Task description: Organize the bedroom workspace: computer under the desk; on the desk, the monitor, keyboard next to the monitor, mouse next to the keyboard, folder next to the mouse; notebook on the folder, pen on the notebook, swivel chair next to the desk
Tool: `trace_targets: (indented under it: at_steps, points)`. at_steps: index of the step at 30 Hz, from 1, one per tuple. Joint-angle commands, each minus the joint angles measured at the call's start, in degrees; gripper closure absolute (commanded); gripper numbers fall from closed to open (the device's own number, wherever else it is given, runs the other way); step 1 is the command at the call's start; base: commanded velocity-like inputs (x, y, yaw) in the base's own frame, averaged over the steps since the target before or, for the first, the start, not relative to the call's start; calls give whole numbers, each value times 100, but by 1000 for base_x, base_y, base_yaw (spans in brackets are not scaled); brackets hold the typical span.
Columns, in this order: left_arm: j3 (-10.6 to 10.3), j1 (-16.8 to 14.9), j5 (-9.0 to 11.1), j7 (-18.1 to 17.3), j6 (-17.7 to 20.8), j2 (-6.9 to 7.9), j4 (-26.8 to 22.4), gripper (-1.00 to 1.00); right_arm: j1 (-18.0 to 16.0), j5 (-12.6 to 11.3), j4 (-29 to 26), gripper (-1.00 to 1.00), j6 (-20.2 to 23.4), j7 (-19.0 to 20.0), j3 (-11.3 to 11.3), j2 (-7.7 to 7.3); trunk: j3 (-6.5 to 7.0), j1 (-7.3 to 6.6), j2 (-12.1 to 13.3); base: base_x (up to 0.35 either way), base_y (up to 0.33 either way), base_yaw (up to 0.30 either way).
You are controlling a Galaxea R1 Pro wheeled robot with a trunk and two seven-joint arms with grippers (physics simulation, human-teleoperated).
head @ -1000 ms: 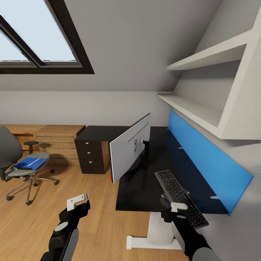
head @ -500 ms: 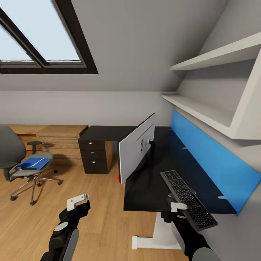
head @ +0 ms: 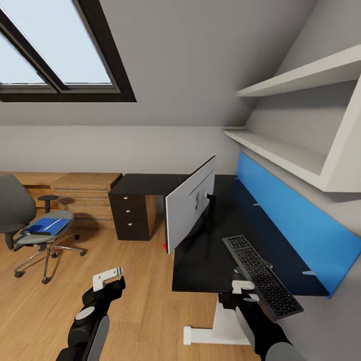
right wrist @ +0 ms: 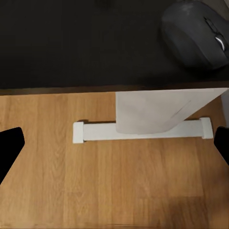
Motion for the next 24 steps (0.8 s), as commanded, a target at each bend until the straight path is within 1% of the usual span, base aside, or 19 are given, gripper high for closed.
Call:
trace_targets:
  at_steps: [1, 9, 24]
  points:
    - [0, -5, 60, 38, 16, -4, -9, -100, -3, 1, -11, -100, 42, 1, -18, 4, -30, 25, -53, 0, 1, 0]
    - [-9, -5, 60, 39, 13, -12, -12, -100, -3, 10, -12, -100, 76, 20, -18, -3, -174, 201, -373, 0, 0, 0]
    - [-25, -5, 46, 39, 18, 11, 31, -100, -6, 24, -6, -100, 125, 0, -65, -51, -174, 201, -373, 0, 0, 0]
